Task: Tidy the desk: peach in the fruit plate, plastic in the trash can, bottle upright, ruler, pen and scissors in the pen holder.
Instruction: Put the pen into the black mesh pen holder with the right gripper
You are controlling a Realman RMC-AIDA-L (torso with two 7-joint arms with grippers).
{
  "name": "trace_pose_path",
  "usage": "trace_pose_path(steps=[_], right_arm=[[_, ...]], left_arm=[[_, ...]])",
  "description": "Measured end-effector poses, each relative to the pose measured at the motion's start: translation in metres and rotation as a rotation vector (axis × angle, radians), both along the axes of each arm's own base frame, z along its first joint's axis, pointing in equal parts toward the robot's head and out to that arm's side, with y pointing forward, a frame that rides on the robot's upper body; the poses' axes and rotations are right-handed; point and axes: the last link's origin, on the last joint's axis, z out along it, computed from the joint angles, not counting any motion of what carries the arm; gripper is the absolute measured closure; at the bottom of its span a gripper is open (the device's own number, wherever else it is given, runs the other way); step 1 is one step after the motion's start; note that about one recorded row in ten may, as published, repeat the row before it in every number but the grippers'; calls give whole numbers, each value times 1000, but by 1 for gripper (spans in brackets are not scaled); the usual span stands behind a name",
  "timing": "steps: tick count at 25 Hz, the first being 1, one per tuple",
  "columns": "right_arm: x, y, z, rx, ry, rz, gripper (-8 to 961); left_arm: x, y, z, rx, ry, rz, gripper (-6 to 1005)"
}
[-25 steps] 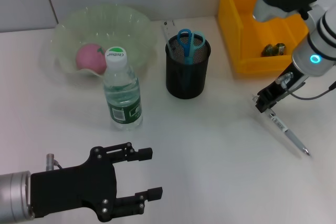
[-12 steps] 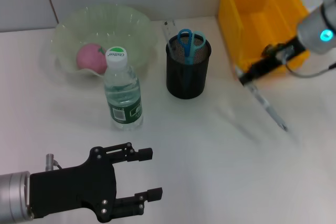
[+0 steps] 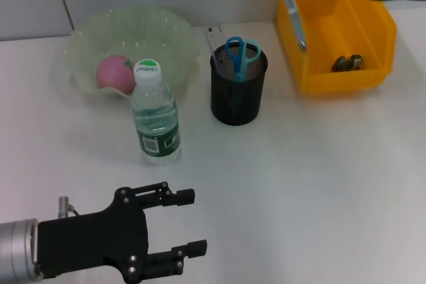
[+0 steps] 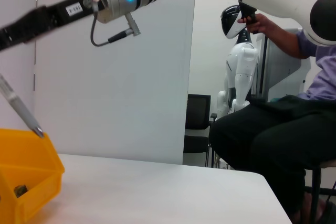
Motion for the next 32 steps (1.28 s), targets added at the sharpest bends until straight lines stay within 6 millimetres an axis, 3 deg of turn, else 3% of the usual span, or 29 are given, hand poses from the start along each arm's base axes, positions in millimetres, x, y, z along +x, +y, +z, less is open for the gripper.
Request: trace_pose_path(steps=[4,14,23,32], right_arm=[[2,1,-13,2,81,89,770],[36,-3,-48,61,199,307,770],[52,-8,-70,159,185,451,770],[69,-12,-88,230,167,490,771]], left_arm=[[0,0,0,0,-1,1,305],[0,-1,0,0,-3,5,304],[-1,0,1,5,-2,10,305],[-5,-1,3,9,-32,50,305]])
